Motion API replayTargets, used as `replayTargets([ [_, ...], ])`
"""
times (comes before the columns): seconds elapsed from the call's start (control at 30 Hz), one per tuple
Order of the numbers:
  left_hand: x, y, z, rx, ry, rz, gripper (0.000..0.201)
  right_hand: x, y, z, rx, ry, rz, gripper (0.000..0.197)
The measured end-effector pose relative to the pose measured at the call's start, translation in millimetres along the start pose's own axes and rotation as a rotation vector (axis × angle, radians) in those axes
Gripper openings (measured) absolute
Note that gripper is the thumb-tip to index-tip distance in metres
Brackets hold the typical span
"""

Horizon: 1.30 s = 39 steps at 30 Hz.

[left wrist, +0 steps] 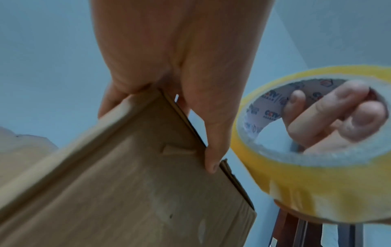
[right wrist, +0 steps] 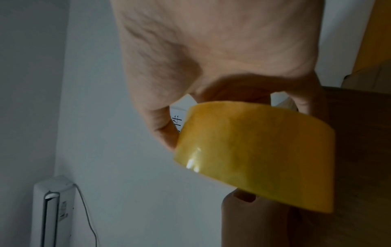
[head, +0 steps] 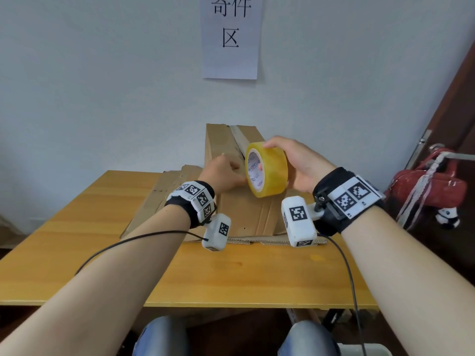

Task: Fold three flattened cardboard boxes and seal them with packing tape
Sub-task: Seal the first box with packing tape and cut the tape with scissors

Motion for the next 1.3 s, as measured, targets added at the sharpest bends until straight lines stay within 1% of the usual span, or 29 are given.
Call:
replayTargets([
  [0.07,3.2,3.1,0.8,-0.02,-0.024,0.015,0.066,3.2,-2.3,1.0,0.008,0.007,-0.007,0.052],
  [0.13,5.0,4.6,4.0,-0.017,-0.028,-0.006,0.065,5.5,-4.2,1.6,0.048,0.02,-0.027,0.055],
  [0.23,10.5,3.3,4.4,-0.019,-0.038,-0.063,0.061,9.7,-4.2,1.2,0.078,0.04,-0.08,0.044],
  [0.37,11.0,-2.0,3.8,-0.016,-0.002,-0.125,0.031,9.2,-2.5,-4.5,0.073,0.049,-0.127,0.036],
  [0.4,9.7,-2.4,4.6,-0.026,0.023,-0.129,0.029,9.9,-2.6,-5.4,0.072,0.046,-0.141,0.036],
  [0.5,6.3,-3.7,7.6,-0.048,0.079,-0.11,0.032,10.2,-0.3,-9.6,0.088,0.027,-0.19,0.044],
  [0.57,3.2,-5.4,11.0,-0.068,0.076,-0.088,0.038,11.7,-0.1,-11.6,0.118,0.008,-0.212,0.054],
  [0.7,0.8,-8.2,13.4,-0.06,0.075,-0.086,0.043,15.0,-3.2,-14.4,0.154,-0.035,-0.22,0.06],
  [0.8,3.8,-6.4,12.8,-0.044,0.091,-0.117,0.028,16.0,-6.2,-16.6,0.165,-0.085,-0.186,0.063],
  [0.9,4.0,-6.7,12.4,-0.067,0.059,-0.126,0.022,19.3,-6.4,-20.4,0.211,-0.107,-0.174,0.071],
  [0.97,1.2,-9.3,12.6,-0.059,0.031,-0.116,0.03,21.0,-3.0,-23.1,0.236,-0.113,-0.193,0.08],
  [1.0,-1.2,-10.9,13.3,-0.043,0.015,-0.117,0.037,21.0,-1.3,-24.7,0.24,-0.119,-0.198,0.08],
  [1.1,-5.0,-13.4,15.4,0.008,-0.027,-0.136,0.056,22.5,1.2,-27.9,0.224,-0.129,-0.191,0.069],
  [1.17,-4.8,-12.6,15.2,0.025,-0.02,-0.146,0.065,23.8,2.0,-29.2,0.234,-0.134,-0.19,0.066],
  [1.23,-4.6,-11.7,13.8,0.031,-0.027,-0.157,0.07,24.7,3.4,-31.3,0.238,-0.139,-0.196,0.067],
  [1.3,-3.3,-11.9,11.8,0.034,-0.041,-0.166,0.071,23.9,5.8,-34.2,0.216,-0.14,-0.199,0.063],
])
Point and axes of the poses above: each hand's wrist, its own x-axis away from the middle knuckle, its own y-axis out of the back of the hand, z = x × y, the point moved 4 cm from there along -x, towards the middle knuckle, and after that the axes turned 9 degrees about x, right-handed, at the moved point
